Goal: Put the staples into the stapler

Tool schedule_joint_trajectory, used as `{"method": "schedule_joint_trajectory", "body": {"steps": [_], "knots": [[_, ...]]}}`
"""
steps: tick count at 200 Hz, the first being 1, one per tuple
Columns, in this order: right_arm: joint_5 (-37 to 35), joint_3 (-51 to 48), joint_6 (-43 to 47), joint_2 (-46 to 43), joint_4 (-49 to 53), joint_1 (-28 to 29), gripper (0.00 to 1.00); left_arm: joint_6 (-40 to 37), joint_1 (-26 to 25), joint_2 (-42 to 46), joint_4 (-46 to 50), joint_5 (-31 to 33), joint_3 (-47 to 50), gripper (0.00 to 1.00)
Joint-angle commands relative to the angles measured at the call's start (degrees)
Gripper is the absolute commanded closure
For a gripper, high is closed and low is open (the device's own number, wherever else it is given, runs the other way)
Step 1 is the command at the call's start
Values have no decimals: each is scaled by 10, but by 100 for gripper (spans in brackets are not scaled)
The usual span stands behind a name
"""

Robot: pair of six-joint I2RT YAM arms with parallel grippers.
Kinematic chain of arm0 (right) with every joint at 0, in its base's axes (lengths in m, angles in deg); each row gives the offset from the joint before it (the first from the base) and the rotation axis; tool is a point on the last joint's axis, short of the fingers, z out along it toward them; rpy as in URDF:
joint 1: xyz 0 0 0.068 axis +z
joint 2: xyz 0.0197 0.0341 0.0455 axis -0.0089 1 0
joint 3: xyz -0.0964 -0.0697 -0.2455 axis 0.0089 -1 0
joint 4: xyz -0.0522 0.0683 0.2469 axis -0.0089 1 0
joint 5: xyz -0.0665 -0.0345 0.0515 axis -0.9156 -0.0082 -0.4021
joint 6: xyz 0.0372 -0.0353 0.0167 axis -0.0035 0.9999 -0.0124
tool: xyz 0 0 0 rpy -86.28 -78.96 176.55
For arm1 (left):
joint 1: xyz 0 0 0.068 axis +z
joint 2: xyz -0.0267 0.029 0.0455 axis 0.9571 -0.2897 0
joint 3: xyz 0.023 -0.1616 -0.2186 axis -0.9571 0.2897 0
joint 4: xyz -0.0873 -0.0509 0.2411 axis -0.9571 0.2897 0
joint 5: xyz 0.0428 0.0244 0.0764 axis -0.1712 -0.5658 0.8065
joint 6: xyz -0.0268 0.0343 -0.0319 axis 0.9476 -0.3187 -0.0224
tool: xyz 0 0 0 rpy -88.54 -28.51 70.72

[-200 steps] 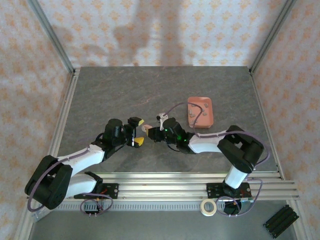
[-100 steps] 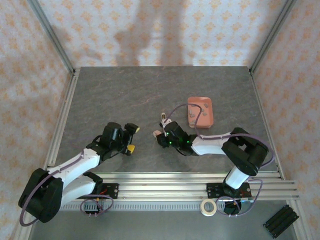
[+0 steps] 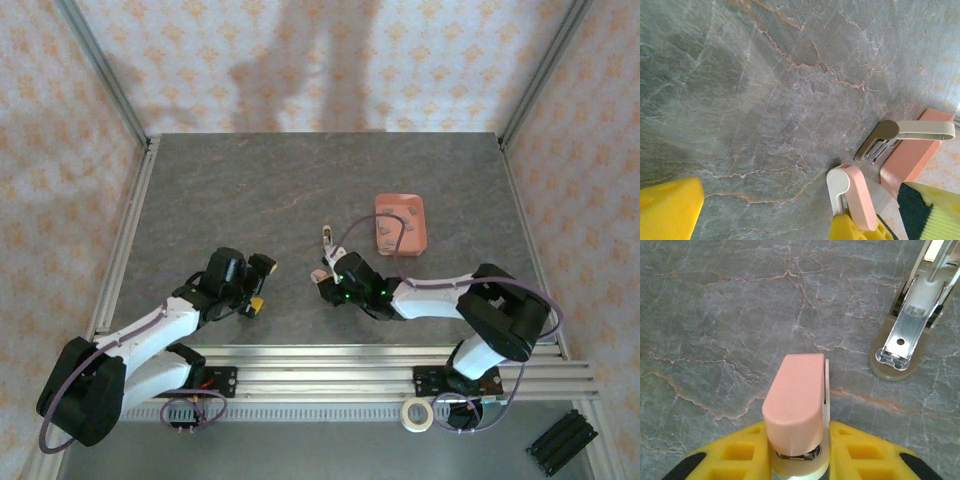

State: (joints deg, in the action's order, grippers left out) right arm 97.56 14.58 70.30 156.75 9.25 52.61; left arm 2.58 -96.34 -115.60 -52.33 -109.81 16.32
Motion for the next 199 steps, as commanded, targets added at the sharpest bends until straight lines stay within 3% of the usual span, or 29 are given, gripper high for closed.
{"method": "schedule_joint_trajectory", "body": {"steps": [1, 52, 74, 136, 166, 199], "knots": [[-7, -19, 1, -16, 26, 7, 71, -16, -2, 10, 0, 8, -6, 0], [-8, -20, -4, -27, 57, 15, 63, -30, -2, 12, 12, 10, -6, 0], [-5, -16, -10, -40, 77, 15, 55, -38, -1, 13, 21, 12, -6, 0], [-12, 16, -39, -161, 204, 12, 38, -118, -2, 17, 90, 35, -33, 1], [-7, 51, -125, -178, 299, -24, 35, -134, -2, 6, 92, 36, -35, 1], [39, 63, -196, -167, 295, -51, 32, -132, -1, -14, 69, 30, -28, 1]]}}
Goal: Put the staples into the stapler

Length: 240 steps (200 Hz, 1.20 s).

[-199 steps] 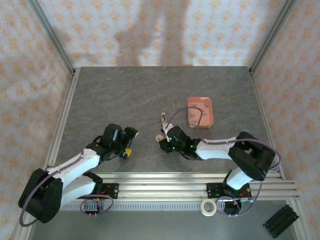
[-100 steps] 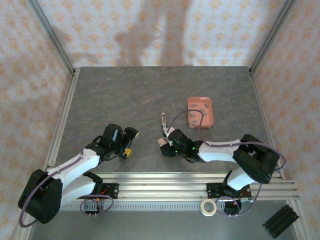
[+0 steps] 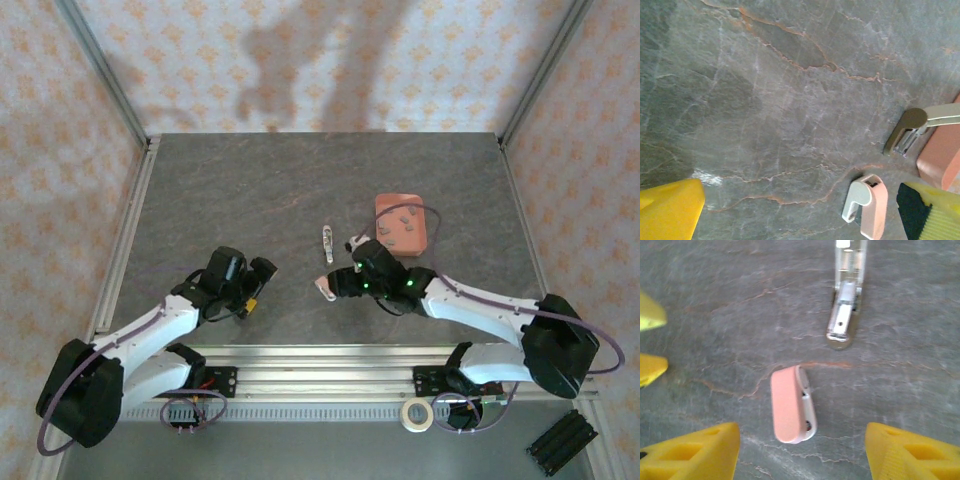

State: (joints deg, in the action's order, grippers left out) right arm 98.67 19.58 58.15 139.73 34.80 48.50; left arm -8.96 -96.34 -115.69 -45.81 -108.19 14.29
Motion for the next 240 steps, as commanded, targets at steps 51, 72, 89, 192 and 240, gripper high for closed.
{"method": "schedule_joint_trajectory", "body": {"steps": [51, 72, 89, 192, 240], "knots": [[66, 26, -114, 69, 0, -11, 32, -22, -2, -33, -10, 5, -10, 0], [82, 34, -129, 101, -22, -11, 32, -23, -2, -33, -7, 7, -8, 0], [87, 38, -133, 122, -35, -11, 32, -23, -2, -33, -7, 11, -6, 0], [131, 54, -152, 179, -53, 27, 34, -21, -2, -40, -19, 7, 4, 0], [145, 101, -147, 228, -53, 54, 35, -11, -2, -39, -40, 2, 21, 0]]}}
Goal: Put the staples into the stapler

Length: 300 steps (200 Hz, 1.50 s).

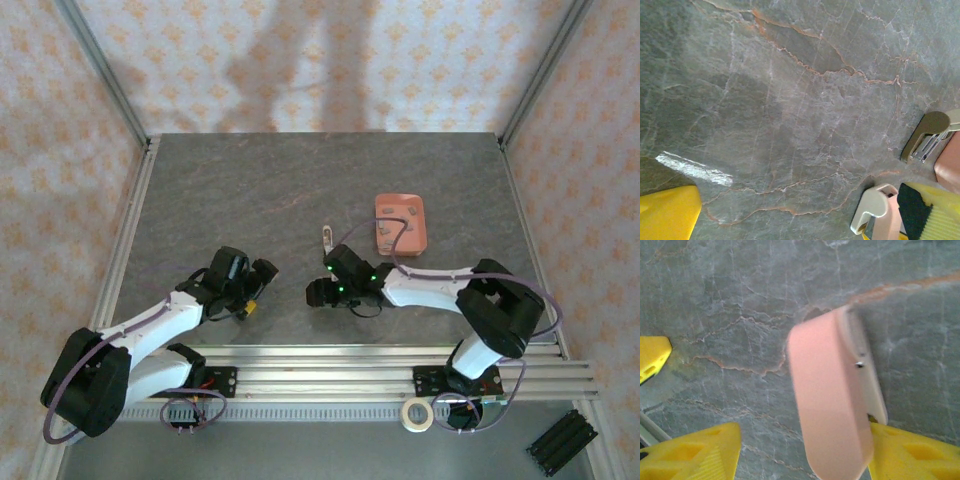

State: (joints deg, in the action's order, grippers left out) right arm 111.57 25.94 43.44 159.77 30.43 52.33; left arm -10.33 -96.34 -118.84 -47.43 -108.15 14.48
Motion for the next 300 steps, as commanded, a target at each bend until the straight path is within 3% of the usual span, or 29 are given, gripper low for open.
{"method": "schedule_joint_trajectory", "body": {"steps": [1, 154, 241, 300], "knots": [[16, 39, 0, 28, -9, 17, 35, 3, -2, -7, -24, 1, 19, 0], [23, 86, 0, 57, -1, 46, 35, 6, 0, 3, -44, 5, 43, 0], [-21, 83, -7, 54, 54, 47, 31, -8, 2, 35, -14, 20, 50, 0], [11, 103, 7, 72, 43, 65, 31, -17, 4, 36, -13, 20, 47, 0]]}}
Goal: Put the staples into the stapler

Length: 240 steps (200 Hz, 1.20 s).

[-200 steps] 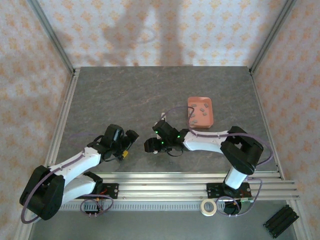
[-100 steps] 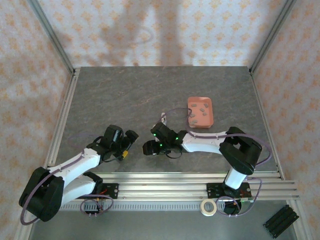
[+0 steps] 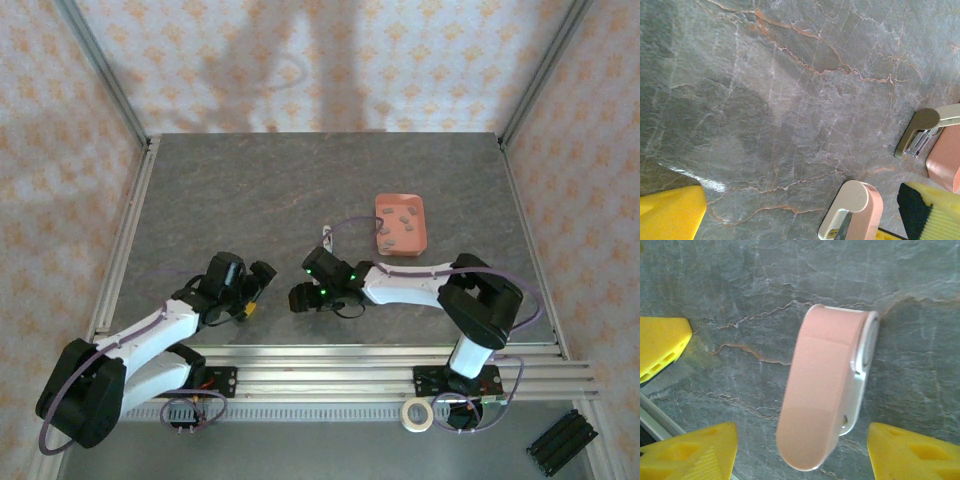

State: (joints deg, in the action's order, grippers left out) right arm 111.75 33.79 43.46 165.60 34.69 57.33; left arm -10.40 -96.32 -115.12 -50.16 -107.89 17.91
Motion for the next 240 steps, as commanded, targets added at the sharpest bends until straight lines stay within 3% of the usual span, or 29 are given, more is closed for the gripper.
{"method": "schedule_joint_trajectory", "body": {"steps": [1, 65, 109, 143, 164, 203, 240], "knots": [[10, 24, 7, 13, 0, 16, 31, -17, 4, -1, 14, 17, 13, 0], [30, 54, 36, 24, -9, 27, 32, -45, 14, 34, 54, 36, 6, 0], [23, 64, 141, -35, 68, 27, 32, -83, 21, 97, 73, 63, 10, 0], [3, 116, 304, -69, 191, 19, 31, -95, 30, 164, 83, 81, 24, 1], [33, 139, 422, -86, 228, -6, 31, -109, 39, 197, 88, 84, 33, 1], [62, 177, 704, -89, 284, -47, 28, -145, 53, 214, 109, 79, 34, 1], [23, 210, 977, -42, 337, -50, 29, -172, 60, 203, 105, 73, 32, 1]]}}
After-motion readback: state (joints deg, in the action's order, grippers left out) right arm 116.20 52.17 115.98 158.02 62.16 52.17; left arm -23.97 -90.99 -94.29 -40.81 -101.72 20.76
